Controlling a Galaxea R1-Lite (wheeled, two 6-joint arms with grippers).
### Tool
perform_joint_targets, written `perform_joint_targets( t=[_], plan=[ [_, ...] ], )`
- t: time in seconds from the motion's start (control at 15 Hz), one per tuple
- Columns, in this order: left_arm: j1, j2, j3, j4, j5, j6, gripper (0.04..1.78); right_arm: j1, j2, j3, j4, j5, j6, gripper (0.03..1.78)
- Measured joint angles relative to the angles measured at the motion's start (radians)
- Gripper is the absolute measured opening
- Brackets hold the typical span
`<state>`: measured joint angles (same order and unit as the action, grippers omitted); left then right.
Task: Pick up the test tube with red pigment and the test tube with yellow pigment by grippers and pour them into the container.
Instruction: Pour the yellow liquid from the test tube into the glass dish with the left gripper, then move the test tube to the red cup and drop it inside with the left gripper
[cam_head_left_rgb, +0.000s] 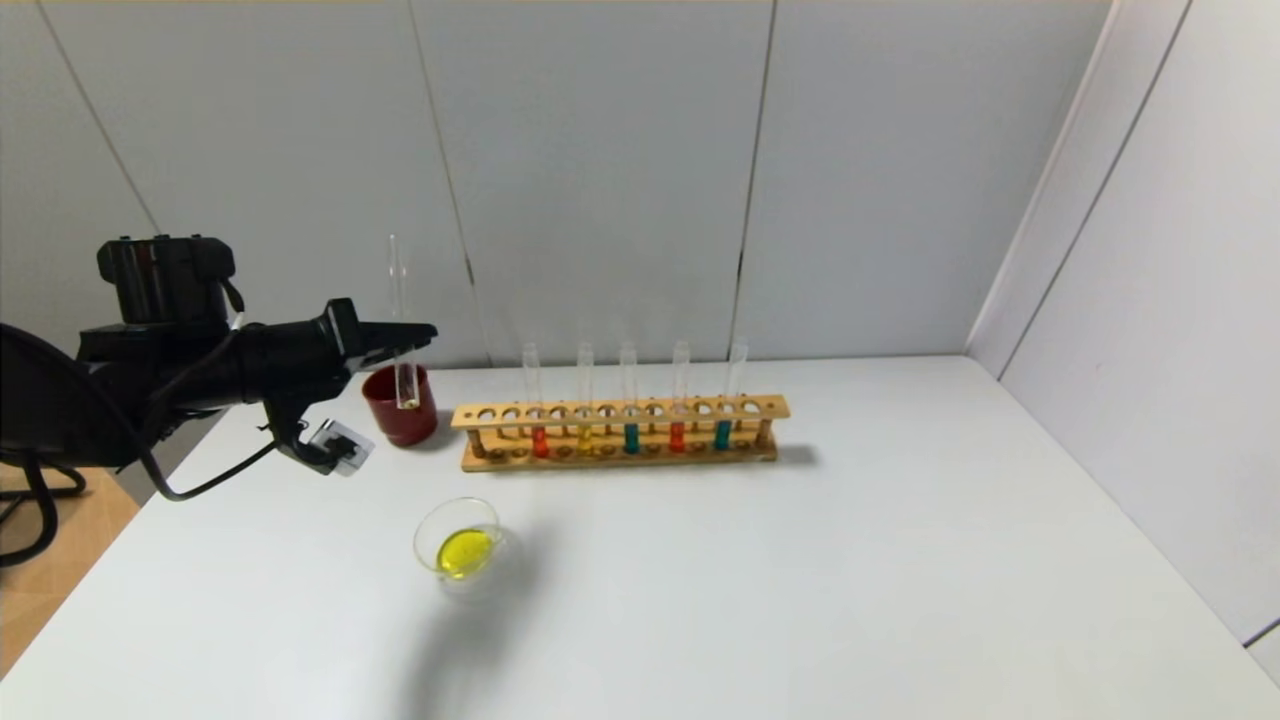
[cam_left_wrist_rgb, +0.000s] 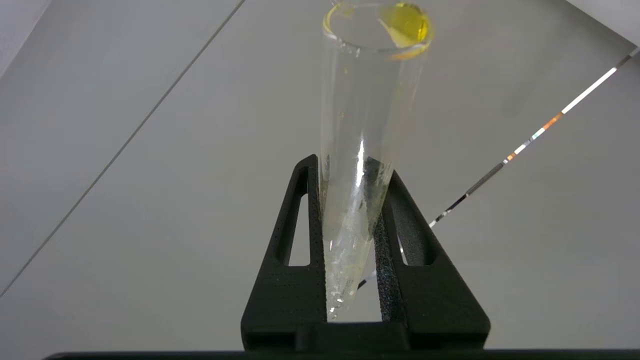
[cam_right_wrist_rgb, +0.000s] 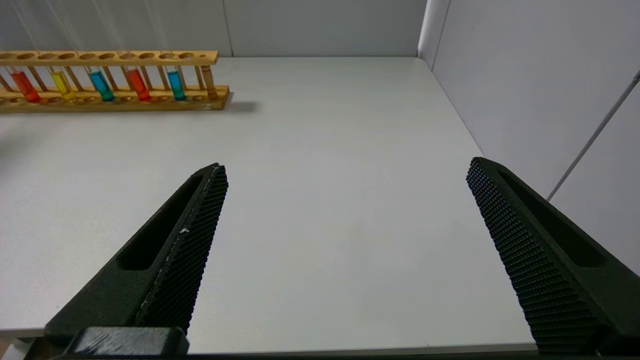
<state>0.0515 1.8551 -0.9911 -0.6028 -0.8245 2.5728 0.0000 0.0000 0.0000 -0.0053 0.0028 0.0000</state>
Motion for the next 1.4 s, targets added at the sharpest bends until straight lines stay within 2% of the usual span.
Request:
perform_joint_targets(
  t=[0.13,0.27,0.4,0.6,0.87,1.13,1.4],
  plan=[
    [0.002,-0.007,-0.001,0.006,0.02,-0.043,0.33,0.0,0.0,0.0,0.0,0.0,0.0,1.75],
    [0.005,-0.027,-0.003,0.006,0.089,-0.169,0.33,0.0,0.0,0.0,0.0,0.0,0.0,1.75],
    [0.004,-0.075,0.006,0.035,0.232,-0.373,0.33,0.0,0.0,0.0,0.0,0.0,0.0,1.75],
    [-0.011,-0.153,-0.013,0.179,0.471,-0.711,0.33,0.0,0.0,0.0,0.0,0.0,0.0,1.75],
    [-0.03,-0.16,-0.202,0.301,0.656,-1.228,0.33,0.0,0.0,0.0,0.0,0.0,0.0,1.75],
    [-0.055,-0.083,-0.367,0.318,0.683,-1.777,0.33,0.0,0.0,0.0,0.0,0.0,0.0,1.75],
    [-0.06,-0.009,-0.424,0.319,0.683,-2.173,0.33,0.0,0.0,0.0,0.0,0.0,0.0,1.75]
  ],
)
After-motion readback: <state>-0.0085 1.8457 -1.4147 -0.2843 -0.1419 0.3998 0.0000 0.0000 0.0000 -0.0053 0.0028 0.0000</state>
